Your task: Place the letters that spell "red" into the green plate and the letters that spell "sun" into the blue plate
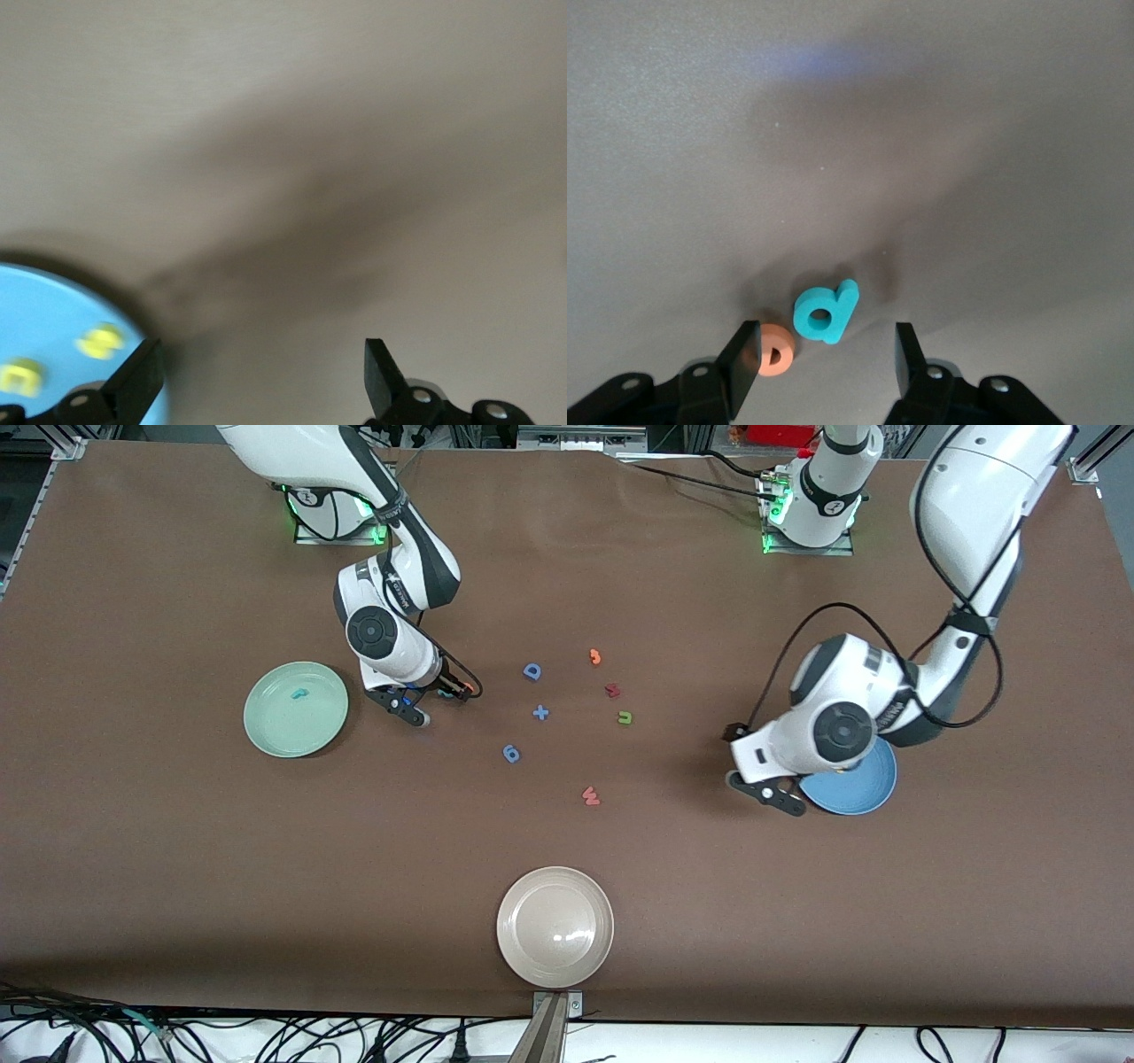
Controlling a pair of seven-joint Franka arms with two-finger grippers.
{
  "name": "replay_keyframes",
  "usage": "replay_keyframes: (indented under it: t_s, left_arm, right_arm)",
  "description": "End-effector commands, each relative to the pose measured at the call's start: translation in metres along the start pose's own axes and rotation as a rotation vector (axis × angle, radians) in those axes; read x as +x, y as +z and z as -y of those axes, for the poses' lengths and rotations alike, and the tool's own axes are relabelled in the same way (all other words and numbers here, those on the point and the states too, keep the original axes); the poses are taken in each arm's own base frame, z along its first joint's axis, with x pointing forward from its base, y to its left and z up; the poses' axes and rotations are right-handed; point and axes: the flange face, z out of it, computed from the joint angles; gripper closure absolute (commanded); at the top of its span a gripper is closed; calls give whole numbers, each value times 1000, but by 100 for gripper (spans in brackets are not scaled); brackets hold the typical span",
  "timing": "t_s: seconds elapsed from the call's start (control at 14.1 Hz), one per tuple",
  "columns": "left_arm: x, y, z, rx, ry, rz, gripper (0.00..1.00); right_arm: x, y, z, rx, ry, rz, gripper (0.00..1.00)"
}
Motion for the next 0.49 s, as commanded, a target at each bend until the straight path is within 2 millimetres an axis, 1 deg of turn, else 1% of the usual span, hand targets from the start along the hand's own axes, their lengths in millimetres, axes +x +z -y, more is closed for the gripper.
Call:
replay_keyframes:
  t_s: [0.0,0.07,0.14,0.21,0.28,0.35,0.42]
  left_arm:
    - [-5,2,-68,68,-135,-4,0]
    - [-6,7,-89,103,-154,-13,0]
    - [-8,9,-104,132,-165,-25,0]
    - [-8,13,-115,136,-177,-28,0]
    - [-8,16,-119,129,-187,-26,0]
    - [-10,22,-134,124,-181,-17,0]
    - [-14,27,-156,131,-170,-19,0]
  right_arm:
    - [-3,-4,0,22,8,-14,30]
    - [-2,-4,0,24,6,-18,30]
    - [-1,-6,0,29,6,-23,30]
    - [-1,-7,1,35,4,-30,31]
    - [-1,-7,1,39,6,-33,30]
    - [-1,-7,1,40,7,-34,30]
    - [-1,-6,1,41,5,-36,30]
